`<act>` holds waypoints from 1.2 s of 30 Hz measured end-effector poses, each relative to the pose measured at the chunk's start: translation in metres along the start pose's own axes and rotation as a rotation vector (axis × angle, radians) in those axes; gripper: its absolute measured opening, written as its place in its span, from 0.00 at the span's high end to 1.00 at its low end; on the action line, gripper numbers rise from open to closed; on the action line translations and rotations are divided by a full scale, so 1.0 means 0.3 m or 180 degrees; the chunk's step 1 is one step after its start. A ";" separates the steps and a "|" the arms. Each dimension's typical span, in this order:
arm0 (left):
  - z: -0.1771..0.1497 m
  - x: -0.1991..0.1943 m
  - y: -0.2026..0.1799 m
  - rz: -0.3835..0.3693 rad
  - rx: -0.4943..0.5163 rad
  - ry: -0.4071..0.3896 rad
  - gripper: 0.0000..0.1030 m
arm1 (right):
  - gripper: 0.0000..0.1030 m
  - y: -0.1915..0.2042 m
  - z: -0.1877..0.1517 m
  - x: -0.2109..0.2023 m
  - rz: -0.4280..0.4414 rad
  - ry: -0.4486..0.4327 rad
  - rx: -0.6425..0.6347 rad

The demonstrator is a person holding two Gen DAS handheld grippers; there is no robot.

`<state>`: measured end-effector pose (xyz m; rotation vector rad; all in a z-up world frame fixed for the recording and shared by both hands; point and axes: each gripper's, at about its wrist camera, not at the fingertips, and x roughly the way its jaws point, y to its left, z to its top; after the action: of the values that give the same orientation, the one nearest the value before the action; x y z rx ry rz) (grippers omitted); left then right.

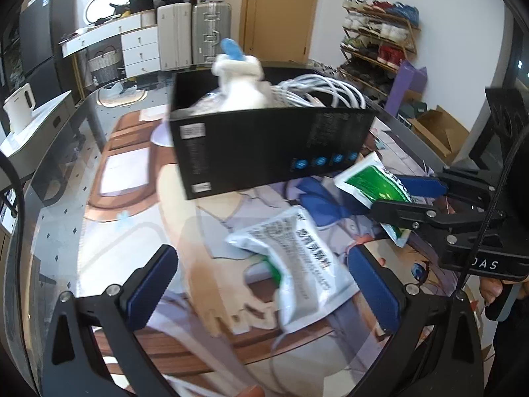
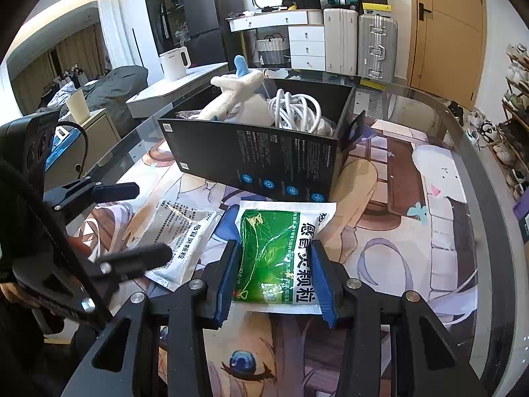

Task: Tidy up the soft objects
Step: 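Grasp the white medicine packet with the left tool while the right tool holds the green packet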

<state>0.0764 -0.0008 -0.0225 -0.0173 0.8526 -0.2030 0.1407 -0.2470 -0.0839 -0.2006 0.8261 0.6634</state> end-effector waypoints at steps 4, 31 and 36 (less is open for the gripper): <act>0.004 0.029 -0.031 0.0039 0.0021 0.0091 0.00 | 0.59 -0.012 -0.004 -0.005 0.0001 0.0000 0.0024; -0.011 0.024 -0.007 0.0074 0.0297 0.0091 0.26 | 0.58 -0.025 -0.013 -0.014 0.0008 0.0011 0.0047; -0.013 0.011 -0.029 0.0000 0.0389 0.0001 0.55 | 0.58 -0.017 -0.011 -0.013 0.0020 0.0007 0.0030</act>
<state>0.0743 -0.0097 -0.0266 0.0971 0.8392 -0.2549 0.1398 -0.2542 -0.0837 -0.1903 0.8322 0.6651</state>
